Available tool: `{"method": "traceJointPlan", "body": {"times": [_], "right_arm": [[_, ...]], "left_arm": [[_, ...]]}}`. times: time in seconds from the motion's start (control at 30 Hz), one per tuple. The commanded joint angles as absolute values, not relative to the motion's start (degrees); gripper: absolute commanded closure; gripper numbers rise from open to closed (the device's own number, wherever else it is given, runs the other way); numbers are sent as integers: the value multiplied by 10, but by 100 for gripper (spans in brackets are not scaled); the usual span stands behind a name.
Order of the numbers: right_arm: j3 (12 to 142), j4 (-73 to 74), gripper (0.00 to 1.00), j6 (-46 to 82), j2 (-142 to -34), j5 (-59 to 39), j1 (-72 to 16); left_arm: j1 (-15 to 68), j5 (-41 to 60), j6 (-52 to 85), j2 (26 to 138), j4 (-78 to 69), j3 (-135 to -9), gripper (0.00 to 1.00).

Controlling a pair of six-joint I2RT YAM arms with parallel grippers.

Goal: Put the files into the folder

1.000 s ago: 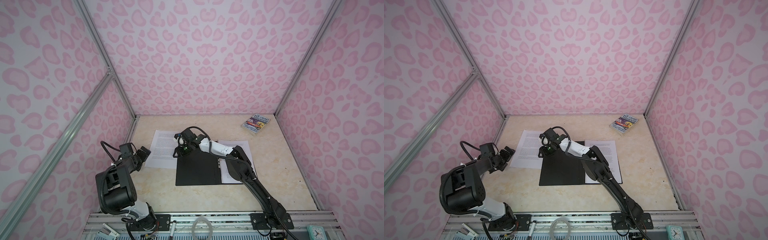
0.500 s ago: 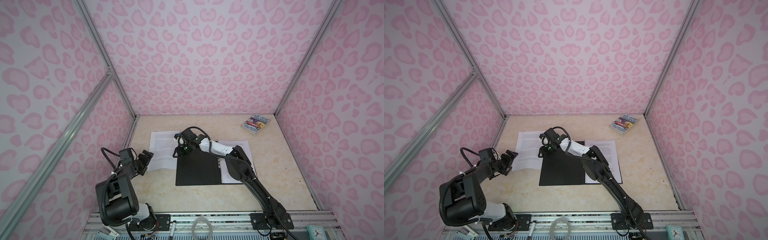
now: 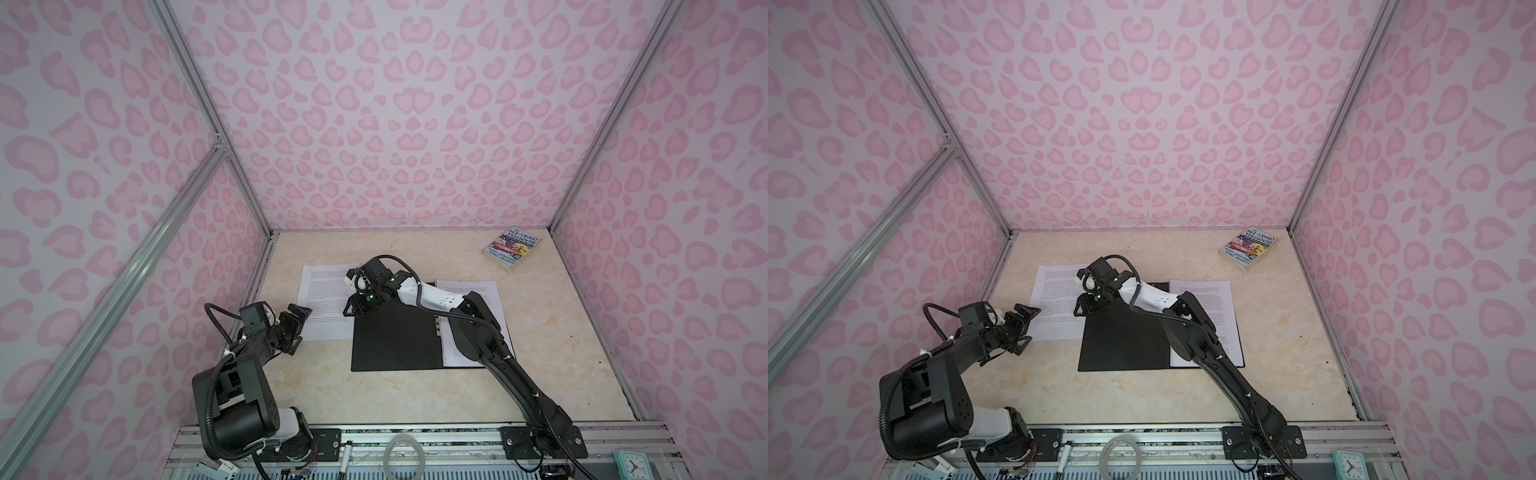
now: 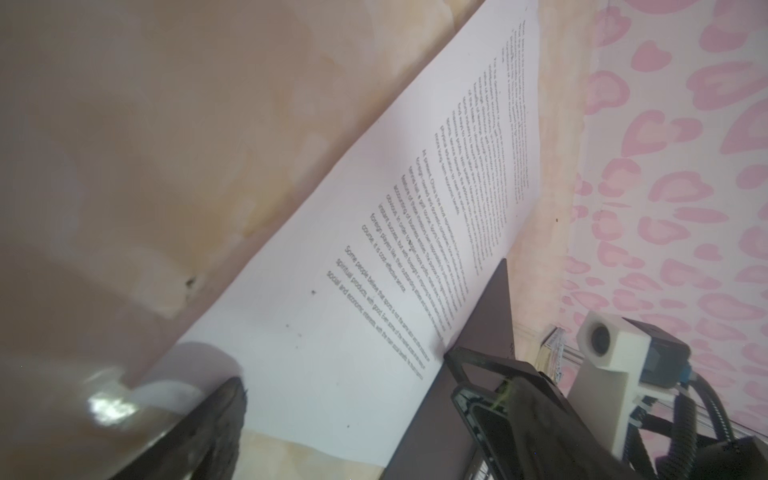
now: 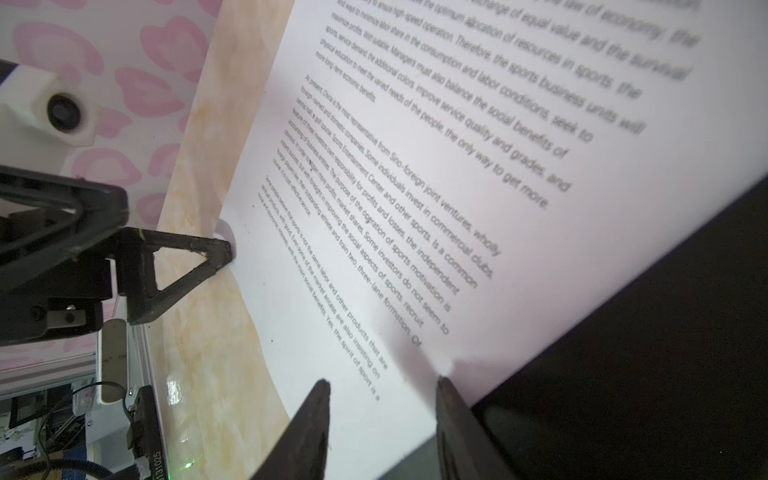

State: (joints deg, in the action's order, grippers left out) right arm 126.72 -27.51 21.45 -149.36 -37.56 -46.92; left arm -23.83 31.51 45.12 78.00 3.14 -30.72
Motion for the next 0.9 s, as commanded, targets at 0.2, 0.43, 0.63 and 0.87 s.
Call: {"method": "traceJointPlan", "body": {"times": [0.2, 0.43, 0.63, 0.87], "right_arm": [[1263, -301, 57, 221, -1507, -380, -471], [1264, -298, 57, 224, -1508, -385, -471], [1264, -296, 57, 224, -1510, -391, -472], [1264, -292, 58, 227, -1511, -397, -472]], "left_arm": [[-238, 166, 402, 644, 126, -300, 4], [-238, 192, 365, 704, 119, -317, 3], [-238, 198, 354, 748, 104, -314, 3], [-234, 192, 355, 774, 128, -307, 3]]}}
